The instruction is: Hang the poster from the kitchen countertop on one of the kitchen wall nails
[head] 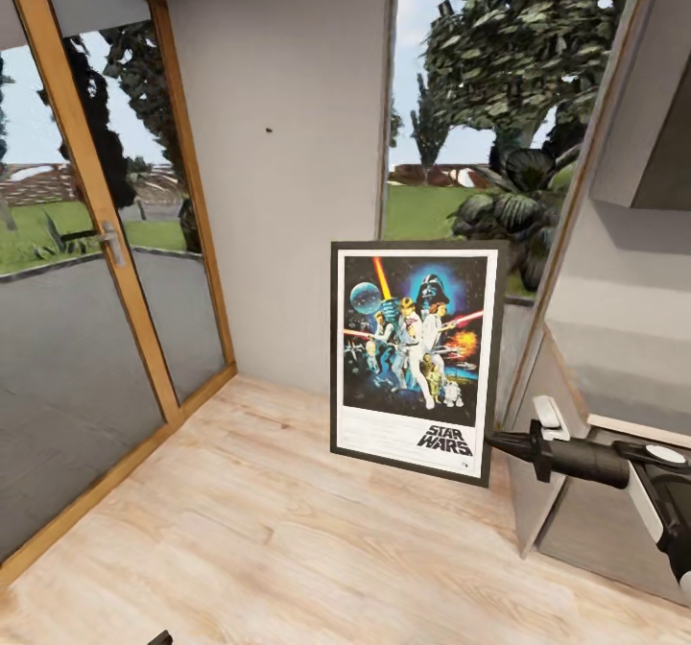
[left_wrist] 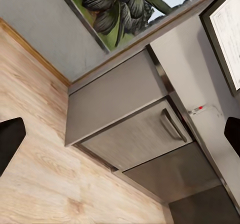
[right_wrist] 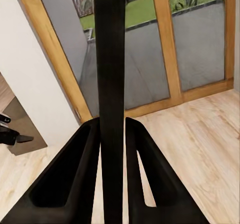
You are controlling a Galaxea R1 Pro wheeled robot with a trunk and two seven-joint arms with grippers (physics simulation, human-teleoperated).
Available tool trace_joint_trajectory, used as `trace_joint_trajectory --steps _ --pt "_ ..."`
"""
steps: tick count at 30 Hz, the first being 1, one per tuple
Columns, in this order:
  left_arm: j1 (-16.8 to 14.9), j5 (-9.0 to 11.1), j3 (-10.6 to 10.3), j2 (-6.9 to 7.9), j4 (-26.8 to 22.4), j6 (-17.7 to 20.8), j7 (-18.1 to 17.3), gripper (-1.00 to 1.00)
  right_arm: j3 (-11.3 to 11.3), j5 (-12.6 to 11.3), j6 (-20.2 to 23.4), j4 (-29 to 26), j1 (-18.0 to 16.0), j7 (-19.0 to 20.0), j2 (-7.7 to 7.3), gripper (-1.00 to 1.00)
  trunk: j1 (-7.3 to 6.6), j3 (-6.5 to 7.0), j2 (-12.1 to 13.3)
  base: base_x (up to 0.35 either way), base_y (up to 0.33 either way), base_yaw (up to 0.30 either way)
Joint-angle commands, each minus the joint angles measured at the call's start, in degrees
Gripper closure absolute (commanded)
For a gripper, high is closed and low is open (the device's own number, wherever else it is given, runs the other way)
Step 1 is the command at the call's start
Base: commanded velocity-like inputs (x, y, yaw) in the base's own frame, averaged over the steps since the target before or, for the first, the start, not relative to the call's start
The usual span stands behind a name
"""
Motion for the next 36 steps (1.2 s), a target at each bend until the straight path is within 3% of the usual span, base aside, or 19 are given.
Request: trace_joint_trajectory --steps 1,36 --pt "-0.05 0.52 -0.48 0.01 0.01 -0.59 -0.04 -1.0 -0.02 -0.09 0.83 -0.01 -0.06 0.35 -0.01 1.0 0.06 -0.13 -0.13 0.184 0.311 0.0" --pt "-0.05 0.52 -0.48 0.01 -0.08 -0.52 -0.04 -1.0 0.07 -0.01 0.83 -0.01 -0.06 0.35 -0.01 1.0 0.06 -0.13 -0.13 0.19 0.311 -0.007"
